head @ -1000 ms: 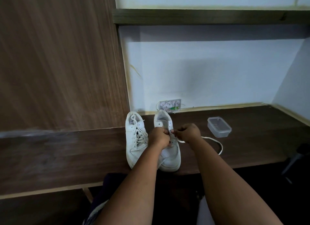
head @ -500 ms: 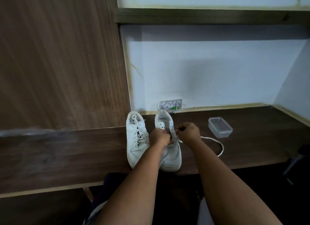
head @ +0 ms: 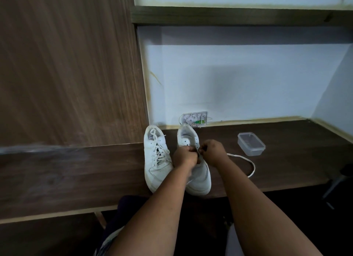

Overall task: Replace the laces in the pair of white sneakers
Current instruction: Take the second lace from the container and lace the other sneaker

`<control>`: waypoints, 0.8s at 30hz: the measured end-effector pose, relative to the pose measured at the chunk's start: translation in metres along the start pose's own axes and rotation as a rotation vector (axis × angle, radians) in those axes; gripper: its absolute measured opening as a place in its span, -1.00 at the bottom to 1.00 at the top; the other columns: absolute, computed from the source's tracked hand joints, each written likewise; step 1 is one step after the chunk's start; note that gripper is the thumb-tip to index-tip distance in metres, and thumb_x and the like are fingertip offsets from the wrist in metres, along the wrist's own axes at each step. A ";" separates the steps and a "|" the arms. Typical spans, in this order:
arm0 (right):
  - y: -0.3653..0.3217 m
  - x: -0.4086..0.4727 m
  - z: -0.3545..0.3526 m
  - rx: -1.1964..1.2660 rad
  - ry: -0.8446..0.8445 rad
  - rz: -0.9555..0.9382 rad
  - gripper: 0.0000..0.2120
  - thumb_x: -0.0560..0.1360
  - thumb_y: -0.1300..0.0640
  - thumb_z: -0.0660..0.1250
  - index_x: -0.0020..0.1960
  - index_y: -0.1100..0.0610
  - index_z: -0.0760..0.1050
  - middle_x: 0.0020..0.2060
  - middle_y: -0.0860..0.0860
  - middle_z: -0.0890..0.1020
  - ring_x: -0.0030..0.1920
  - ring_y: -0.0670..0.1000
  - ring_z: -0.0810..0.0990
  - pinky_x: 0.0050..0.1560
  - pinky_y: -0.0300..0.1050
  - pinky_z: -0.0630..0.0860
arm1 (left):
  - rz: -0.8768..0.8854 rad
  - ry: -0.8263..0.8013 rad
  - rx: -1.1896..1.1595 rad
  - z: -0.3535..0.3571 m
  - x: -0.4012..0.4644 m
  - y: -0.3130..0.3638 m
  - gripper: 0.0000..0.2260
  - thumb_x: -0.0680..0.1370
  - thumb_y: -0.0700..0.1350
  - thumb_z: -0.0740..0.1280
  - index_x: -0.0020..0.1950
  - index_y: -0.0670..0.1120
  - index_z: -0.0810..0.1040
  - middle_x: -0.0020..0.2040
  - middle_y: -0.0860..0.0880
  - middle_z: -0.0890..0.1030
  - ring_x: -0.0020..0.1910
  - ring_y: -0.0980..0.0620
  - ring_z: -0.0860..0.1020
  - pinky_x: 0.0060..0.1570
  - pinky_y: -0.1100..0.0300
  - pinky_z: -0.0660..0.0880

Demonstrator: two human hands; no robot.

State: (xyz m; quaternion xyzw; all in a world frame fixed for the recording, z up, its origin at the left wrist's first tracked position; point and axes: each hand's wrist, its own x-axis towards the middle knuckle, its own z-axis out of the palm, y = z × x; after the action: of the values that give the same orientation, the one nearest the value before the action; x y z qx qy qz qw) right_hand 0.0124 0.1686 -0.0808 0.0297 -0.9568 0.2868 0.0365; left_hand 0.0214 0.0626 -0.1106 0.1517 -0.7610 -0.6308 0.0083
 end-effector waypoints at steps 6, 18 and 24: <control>0.010 0.005 -0.002 0.106 -0.099 0.025 -0.89 0.43 0.22 0.42 -0.05 0.20 0.58 -0.07 0.11 0.65 -0.01 0.09 0.59 -0.01 -0.12 0.50 | 0.246 0.044 0.462 -0.001 -0.014 0.007 -0.76 0.60 -0.11 0.16 0.17 -0.09 0.55 0.12 -0.13 0.60 0.12 -0.14 0.56 -0.02 0.12 0.44; 0.003 -0.018 -0.008 -0.053 -0.514 0.245 0.34 -0.12 -0.33 0.60 0.47 0.08 0.06 0.33 0.09 0.42 0.17 0.12 0.54 0.09 0.00 0.53 | 0.421 -0.011 0.816 -0.016 -0.012 0.014 -0.84 0.56 -0.18 0.20 -0.01 -0.11 0.57 0.02 -0.14 0.62 0.05 -0.14 0.56 -0.15 0.16 0.37; -0.012 -0.021 0.016 -0.178 -0.411 0.295 0.40 0.03 -0.38 0.54 0.55 0.04 -0.24 0.51 0.24 -0.06 0.43 0.27 0.23 0.20 0.10 0.48 | 0.471 -0.032 0.781 -0.023 -0.003 0.013 -0.84 0.52 -0.17 0.23 -0.17 -0.09 0.58 -0.12 -0.12 0.64 -0.05 -0.11 0.59 -0.20 0.21 0.34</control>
State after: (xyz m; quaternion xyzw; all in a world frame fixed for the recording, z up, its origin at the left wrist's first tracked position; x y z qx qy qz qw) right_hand 0.0331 0.1503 -0.0890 -0.0556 -0.9596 0.1919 -0.1982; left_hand 0.0255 0.0433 -0.0925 -0.0433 -0.9556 -0.2799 0.0817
